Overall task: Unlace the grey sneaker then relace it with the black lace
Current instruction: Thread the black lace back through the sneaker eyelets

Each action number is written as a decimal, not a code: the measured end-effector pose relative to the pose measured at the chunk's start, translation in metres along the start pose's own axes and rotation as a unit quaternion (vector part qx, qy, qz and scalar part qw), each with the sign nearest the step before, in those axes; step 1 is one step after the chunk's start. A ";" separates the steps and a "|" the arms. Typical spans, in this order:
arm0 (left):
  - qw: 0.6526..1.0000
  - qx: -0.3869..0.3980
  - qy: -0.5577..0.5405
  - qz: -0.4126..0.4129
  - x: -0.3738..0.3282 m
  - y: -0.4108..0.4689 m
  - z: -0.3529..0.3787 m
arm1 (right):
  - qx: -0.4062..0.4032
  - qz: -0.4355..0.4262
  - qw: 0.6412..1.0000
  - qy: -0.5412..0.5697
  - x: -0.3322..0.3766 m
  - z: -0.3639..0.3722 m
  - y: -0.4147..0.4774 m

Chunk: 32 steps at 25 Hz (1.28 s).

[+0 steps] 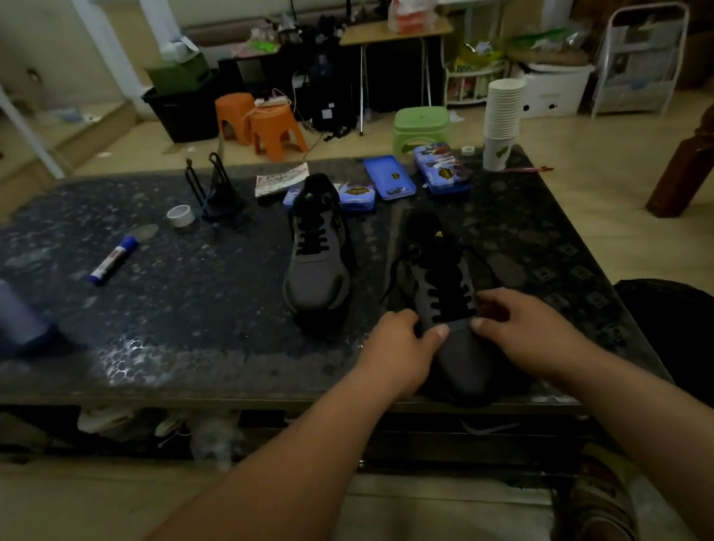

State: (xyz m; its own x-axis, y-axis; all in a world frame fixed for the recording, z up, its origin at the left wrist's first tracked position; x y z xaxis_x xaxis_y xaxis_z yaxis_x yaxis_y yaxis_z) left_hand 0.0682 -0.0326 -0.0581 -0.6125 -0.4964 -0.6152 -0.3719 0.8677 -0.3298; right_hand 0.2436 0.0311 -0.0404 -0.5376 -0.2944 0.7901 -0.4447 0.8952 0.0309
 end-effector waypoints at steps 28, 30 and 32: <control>0.953 -0.127 0.105 0.253 -0.015 0.026 -0.019 | -0.013 -0.228 0.954 -0.193 -0.003 -0.009 0.021; 0.943 -0.164 0.131 0.258 -0.015 0.023 -0.017 | -0.015 -0.247 0.940 -0.234 -0.003 -0.012 0.018; 0.933 -0.188 0.145 0.270 -0.017 0.021 -0.014 | -0.005 -0.261 0.933 -0.249 -0.002 -0.012 0.017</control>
State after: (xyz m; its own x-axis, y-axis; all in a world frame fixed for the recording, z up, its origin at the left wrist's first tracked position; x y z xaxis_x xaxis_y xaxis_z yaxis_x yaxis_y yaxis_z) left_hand 0.0610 -0.0059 -0.0447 -0.9243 -0.0242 -0.3808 -0.1404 0.9495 0.2805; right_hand 0.2461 0.0507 -0.0341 -0.5171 -0.8078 0.2829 -0.7335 0.5885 0.3401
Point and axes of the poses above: each hand's wrist, its own y-axis towards the middle knuckle, its own z-axis out of the palm, x = y × z, the point moved 1 cm from there along y, towards the middle knuckle, and after that the axes turned 15 degrees about -z, right-handed, at the moved point
